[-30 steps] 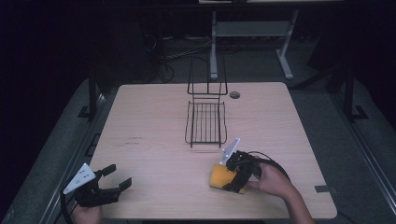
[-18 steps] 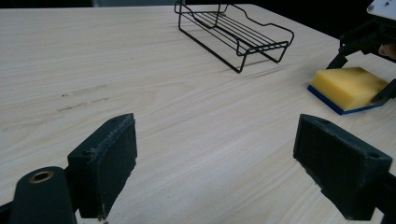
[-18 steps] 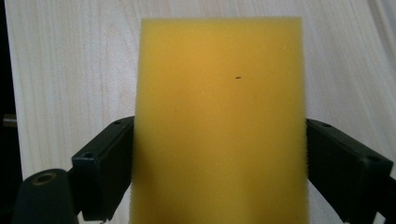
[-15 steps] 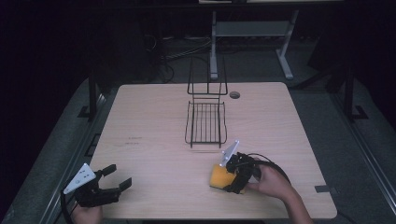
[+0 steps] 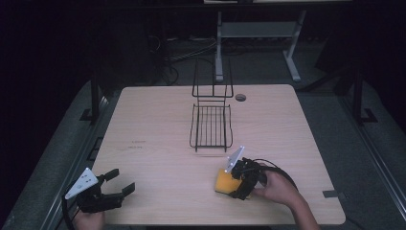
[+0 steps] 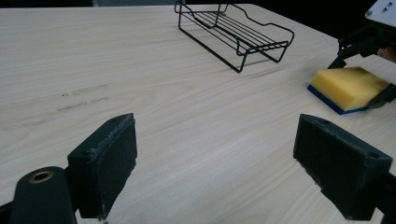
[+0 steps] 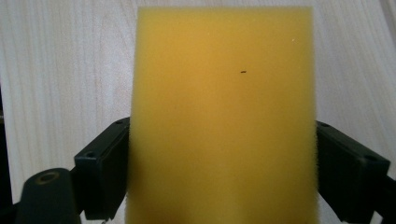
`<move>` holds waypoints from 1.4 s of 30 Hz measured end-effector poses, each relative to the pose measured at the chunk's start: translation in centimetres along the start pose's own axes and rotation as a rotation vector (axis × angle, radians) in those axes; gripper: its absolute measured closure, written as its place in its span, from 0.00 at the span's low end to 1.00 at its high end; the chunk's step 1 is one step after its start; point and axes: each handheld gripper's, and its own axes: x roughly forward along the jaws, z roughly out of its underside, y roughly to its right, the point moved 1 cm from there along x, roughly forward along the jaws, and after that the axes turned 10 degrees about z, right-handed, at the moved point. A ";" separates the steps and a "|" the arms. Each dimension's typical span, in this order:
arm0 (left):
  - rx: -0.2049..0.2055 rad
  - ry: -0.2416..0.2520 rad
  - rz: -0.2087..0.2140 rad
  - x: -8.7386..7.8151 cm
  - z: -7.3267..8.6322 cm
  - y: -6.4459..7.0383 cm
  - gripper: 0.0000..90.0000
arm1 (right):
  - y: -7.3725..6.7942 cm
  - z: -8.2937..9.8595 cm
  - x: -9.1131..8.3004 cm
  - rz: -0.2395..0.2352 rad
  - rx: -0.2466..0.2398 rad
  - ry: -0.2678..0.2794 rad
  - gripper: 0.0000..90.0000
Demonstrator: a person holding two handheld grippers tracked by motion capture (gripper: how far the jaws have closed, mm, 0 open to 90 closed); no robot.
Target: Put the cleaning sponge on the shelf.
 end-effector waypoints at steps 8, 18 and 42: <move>0.002 -0.002 0.002 0.0 0.0 0.0 0.14 | 0.0 0.1 0.1 -0.007 -0.014 -0.003 0.22; 0.000 -0.001 0.000 0.0 0.0 0.0 0.14 | 0.0 -0.2 -0.5 0.005 -0.023 0.008 0.24; 0.000 0.005 0.001 -0.1 0.0 0.0 0.14 | 1.2 -2.7 -1.7 -0.015 -0.055 0.003 0.23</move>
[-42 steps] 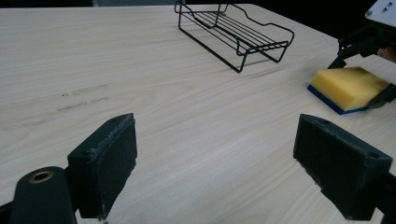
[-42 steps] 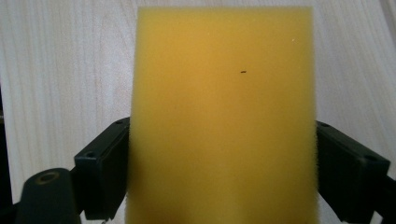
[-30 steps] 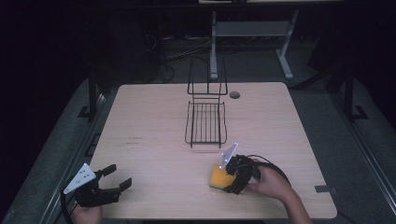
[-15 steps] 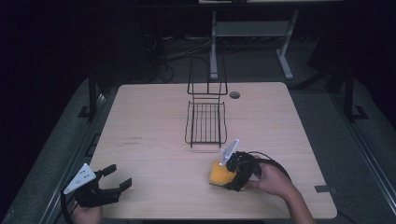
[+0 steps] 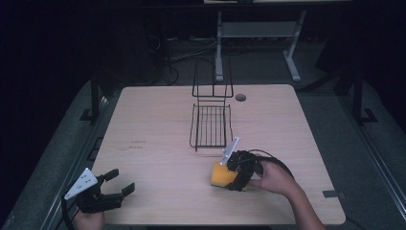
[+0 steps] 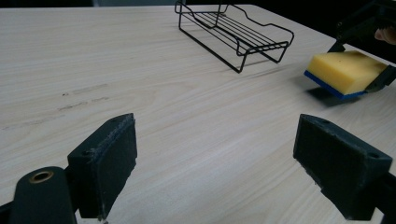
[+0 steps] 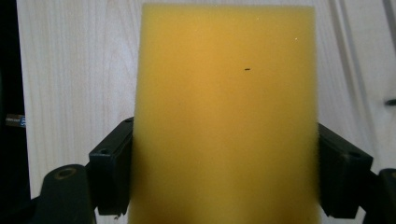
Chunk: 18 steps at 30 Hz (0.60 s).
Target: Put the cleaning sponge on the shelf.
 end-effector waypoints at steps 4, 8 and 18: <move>0.001 -0.001 0.001 0.0 0.0 0.0 0.14 | 0.4 -0.3 -0.2 -0.005 0.000 0.004 0.23; 0.001 -0.001 0.000 0.0 0.0 0.0 0.14 | 0.7 -0.5 -0.4 -0.011 0.004 0.006 0.23; 0.002 -0.003 0.000 0.0 0.0 0.0 0.14 | 1.2 -1.0 -0.7 -0.009 0.000 0.011 0.23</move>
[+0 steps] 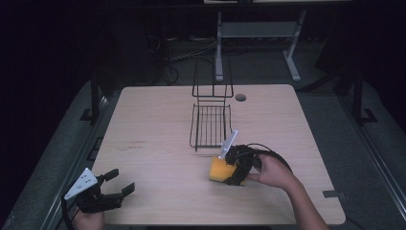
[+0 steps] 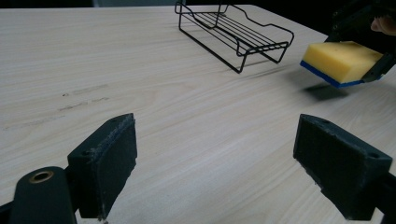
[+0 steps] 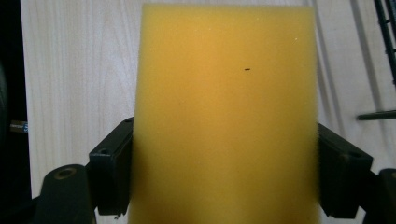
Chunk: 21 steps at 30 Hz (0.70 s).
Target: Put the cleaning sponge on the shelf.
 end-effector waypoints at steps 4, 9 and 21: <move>-0.001 0.005 0.002 0.0 0.0 0.0 0.14 | 0.2 -0.2 -0.2 0.003 -0.001 0.003 0.23; -0.002 0.006 0.000 0.0 0.0 0.0 0.14 | 0.5 -0.3 -0.4 0.005 0.000 0.007 0.23; -0.001 0.003 0.002 0.0 0.0 0.0 0.14 | 1.0 -1.0 -0.3 0.006 -0.004 -0.002 0.23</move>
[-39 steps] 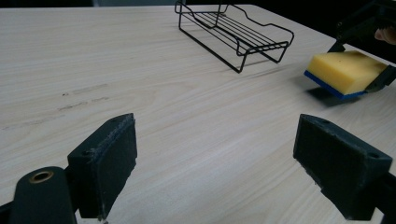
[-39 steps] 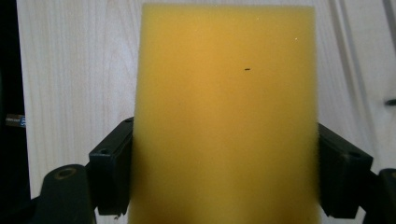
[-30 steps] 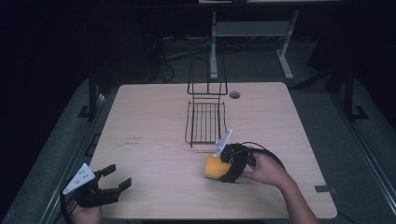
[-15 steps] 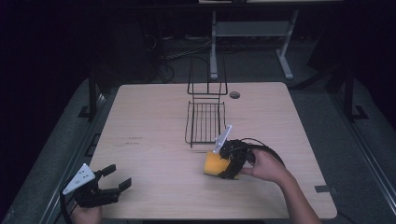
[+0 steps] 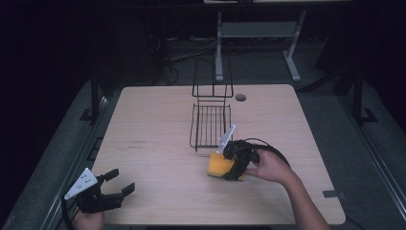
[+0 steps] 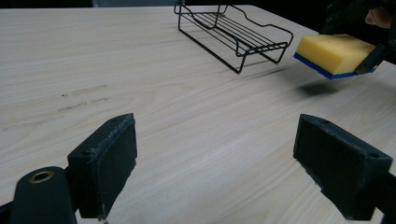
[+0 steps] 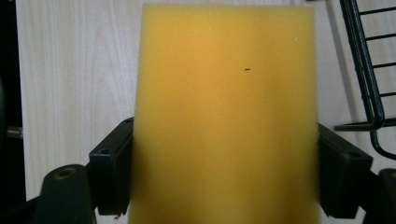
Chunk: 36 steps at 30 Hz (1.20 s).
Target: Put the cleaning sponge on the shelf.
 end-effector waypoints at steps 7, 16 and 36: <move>0.001 0.002 0.000 0.0 0.0 0.0 0.14 | 0.2 -0.4 0.0 -0.001 0.001 -0.003 0.23; 0.001 0.003 -0.001 0.0 0.0 0.1 0.14 | 0.5 -0.4 0.0 -0.003 -0.005 -0.002 0.23; 0.001 0.004 -0.001 0.0 0.0 0.1 0.14 | 1.3 -1.2 -0.1 0.002 -0.015 -0.007 0.24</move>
